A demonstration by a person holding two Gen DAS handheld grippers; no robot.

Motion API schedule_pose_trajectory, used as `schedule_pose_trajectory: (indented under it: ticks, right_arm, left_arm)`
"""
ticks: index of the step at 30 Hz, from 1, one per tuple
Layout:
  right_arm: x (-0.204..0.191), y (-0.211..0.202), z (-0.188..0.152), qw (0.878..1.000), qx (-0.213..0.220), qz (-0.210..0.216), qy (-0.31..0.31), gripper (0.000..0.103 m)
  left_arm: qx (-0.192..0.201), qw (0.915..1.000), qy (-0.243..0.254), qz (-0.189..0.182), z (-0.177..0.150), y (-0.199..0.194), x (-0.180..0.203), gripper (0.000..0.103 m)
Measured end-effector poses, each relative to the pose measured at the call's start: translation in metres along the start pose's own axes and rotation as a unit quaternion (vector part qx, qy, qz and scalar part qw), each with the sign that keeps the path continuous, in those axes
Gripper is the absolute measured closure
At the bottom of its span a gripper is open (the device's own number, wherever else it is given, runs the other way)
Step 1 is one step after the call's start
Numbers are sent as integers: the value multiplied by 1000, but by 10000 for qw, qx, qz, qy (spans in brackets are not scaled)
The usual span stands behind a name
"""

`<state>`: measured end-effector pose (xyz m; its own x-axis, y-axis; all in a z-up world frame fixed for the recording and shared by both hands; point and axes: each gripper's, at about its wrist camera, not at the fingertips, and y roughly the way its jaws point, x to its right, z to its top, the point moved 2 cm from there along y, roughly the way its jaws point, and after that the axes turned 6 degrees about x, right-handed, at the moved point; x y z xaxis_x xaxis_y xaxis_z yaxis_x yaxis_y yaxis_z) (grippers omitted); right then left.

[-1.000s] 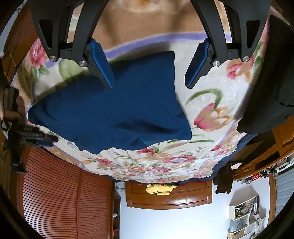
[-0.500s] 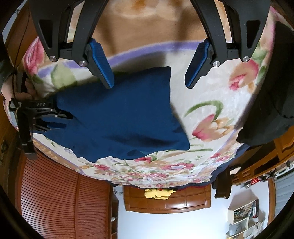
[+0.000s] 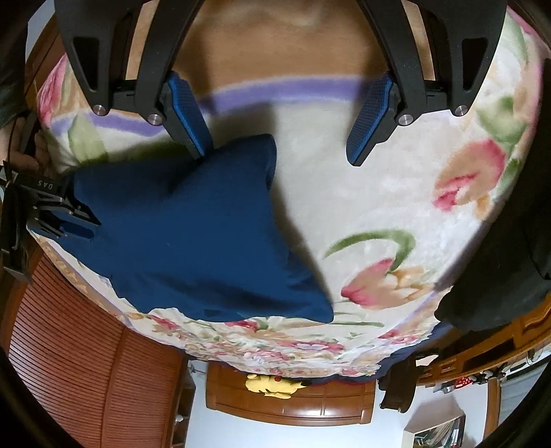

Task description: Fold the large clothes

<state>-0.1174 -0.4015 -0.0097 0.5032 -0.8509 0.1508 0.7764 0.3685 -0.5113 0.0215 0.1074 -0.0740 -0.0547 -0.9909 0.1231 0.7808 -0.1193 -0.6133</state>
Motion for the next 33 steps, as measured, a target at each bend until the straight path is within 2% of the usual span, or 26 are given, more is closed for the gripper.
schedule_pose_trajectory:
  ticks: [5,12,23,33]
  right_arm:
    - [1,0,-1,10000,19,29,23,32]
    - [2,-1,-2,10000,65,39,27,32]
    - [3,-1,-4,9999,126,28,-16,32]
    - [2,-1,-4,9999,138,32,-19,32]
  left_arm:
    - [110,9999,81,74,6,-11,4,23]
    - [411,9987,-287,-69,22,-21,-2,23]
    - [-192,9952,-932,-246,18,20,-19,23]
    - [-374,9969,-646,-253,10,26,-5,23]
